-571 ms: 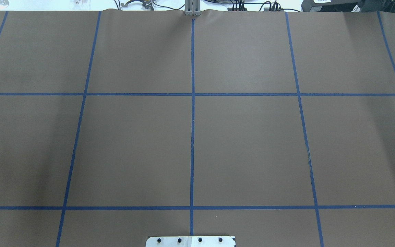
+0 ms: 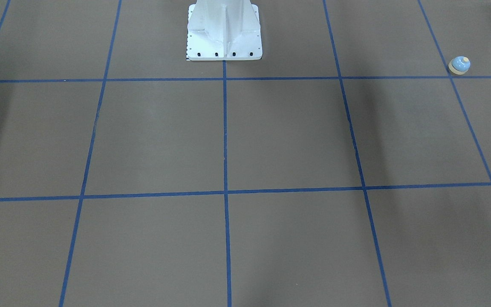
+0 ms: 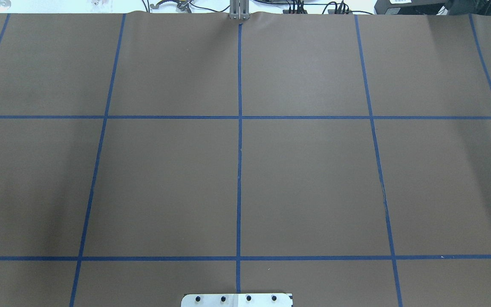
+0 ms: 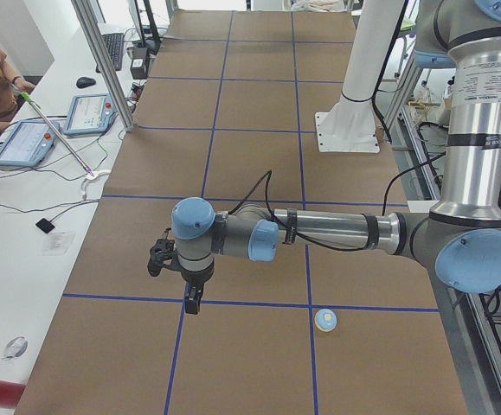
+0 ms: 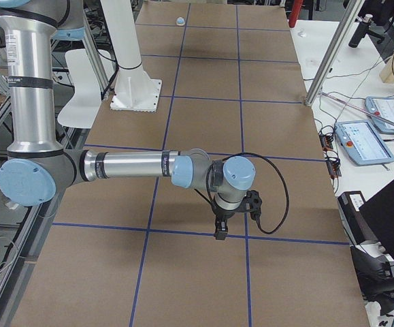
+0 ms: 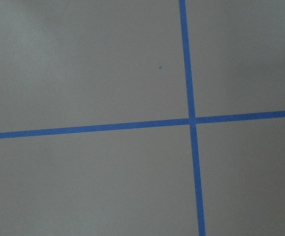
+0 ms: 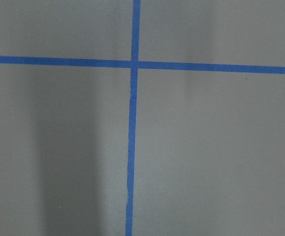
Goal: Place and press bell with both arms
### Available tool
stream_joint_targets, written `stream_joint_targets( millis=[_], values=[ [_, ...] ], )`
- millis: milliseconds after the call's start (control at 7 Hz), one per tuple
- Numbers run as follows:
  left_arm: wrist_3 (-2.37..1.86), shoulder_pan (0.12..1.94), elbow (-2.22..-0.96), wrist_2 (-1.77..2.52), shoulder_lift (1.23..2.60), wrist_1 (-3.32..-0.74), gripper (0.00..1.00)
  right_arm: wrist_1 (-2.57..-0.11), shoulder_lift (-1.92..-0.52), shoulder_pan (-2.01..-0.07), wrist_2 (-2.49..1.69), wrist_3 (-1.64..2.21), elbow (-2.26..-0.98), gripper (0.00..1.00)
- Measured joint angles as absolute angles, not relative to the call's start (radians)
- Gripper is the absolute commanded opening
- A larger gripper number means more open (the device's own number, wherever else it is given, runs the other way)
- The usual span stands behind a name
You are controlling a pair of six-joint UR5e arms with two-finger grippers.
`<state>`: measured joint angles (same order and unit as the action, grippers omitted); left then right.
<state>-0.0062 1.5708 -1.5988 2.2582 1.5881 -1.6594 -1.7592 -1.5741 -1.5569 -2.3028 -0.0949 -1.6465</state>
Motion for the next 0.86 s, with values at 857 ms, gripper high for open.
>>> stream_joint_targets(
  millis=[857],
  values=[
    [-0.312, 1.448, -2.006, 1.936, 1.665, -1.172, 1.0, -1.758, -1.556, -1.557, -2.309, -0.095, -1.684, 1.0]
  ],
)
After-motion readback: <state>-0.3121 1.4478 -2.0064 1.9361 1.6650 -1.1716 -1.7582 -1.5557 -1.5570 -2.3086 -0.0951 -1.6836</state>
